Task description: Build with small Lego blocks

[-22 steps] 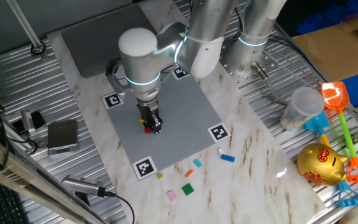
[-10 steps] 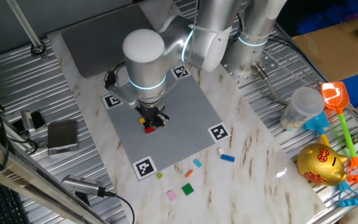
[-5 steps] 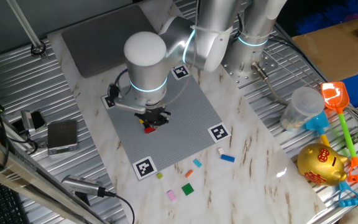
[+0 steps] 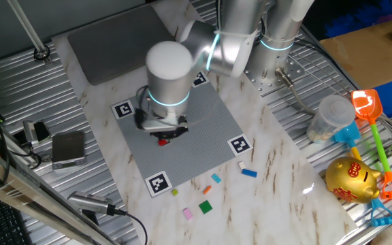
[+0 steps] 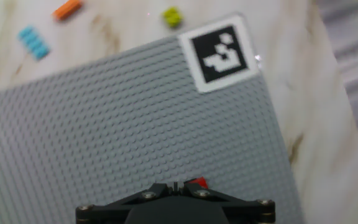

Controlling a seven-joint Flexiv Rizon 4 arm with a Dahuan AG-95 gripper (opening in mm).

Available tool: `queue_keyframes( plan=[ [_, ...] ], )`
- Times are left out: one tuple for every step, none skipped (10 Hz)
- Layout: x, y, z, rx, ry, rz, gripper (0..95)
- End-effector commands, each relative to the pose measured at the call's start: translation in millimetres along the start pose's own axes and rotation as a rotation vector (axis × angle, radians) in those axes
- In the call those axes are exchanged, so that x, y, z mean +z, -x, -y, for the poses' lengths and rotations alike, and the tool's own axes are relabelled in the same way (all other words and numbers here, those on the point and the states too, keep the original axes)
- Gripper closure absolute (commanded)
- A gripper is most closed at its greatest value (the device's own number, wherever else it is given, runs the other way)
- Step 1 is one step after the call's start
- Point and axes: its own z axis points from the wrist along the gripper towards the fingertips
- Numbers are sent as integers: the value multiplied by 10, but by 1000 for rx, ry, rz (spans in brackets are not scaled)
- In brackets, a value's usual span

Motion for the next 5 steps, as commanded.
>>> queue_keyframes(
  plan=[
    [23, 3, 8, -268, -28, -4, 950],
    [50, -14, 15, -267, -16, 1, 950],
    [77, -27, 21, -268, -13, 6, 950],
    [100, -42, 26, -262, -13, 8, 950],
    [122, -59, 31, -257, -10, 10, 950]
  ],
)
